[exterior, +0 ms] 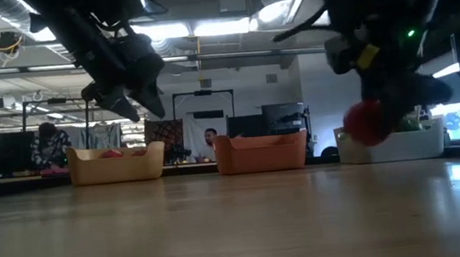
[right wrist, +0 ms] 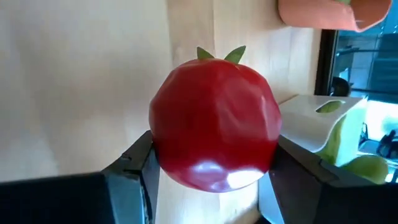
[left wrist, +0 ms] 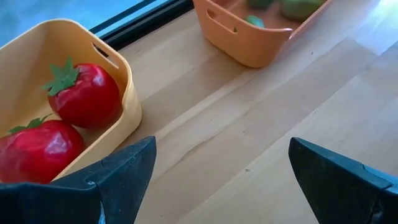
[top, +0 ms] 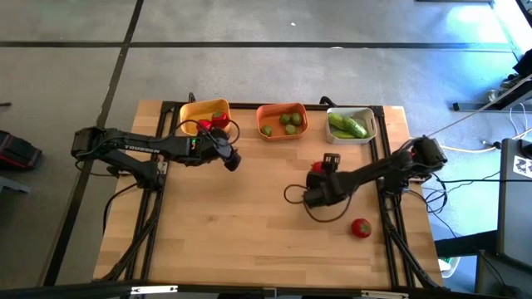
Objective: Sort produce into baskets
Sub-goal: Put the top tomato into the yellow bin
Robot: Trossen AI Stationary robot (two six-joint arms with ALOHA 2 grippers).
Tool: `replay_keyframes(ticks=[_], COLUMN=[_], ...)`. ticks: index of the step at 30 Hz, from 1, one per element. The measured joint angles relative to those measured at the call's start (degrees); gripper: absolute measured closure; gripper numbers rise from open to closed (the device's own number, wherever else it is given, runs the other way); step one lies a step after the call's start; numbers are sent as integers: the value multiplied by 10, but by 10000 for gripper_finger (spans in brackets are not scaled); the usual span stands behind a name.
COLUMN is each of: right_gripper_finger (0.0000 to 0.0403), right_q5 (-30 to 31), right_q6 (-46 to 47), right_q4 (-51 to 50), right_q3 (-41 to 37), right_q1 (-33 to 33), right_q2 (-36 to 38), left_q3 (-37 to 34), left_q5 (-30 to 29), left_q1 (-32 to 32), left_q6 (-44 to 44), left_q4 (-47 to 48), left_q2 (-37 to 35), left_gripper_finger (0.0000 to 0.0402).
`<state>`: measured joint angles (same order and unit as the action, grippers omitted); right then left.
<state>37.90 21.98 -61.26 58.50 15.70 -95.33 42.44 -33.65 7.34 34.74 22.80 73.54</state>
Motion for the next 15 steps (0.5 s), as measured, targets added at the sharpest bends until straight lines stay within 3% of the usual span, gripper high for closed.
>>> replay_keyframes(ticks=[7,15], right_gripper_finger=[192,192], right_q5=[15,20], right_q6=[-3,-159], right_q4=[76,225], right_q3=[-18,-27], right_q1=[-48,-79], right_q2=[0,0], left_q3=[0,0], left_q5=[6,69], left_q1=[3,-3], left_q6=[-10,-81], left_q4=[-19,-75], left_q2=[0,0], left_gripper_finger=[39,39])
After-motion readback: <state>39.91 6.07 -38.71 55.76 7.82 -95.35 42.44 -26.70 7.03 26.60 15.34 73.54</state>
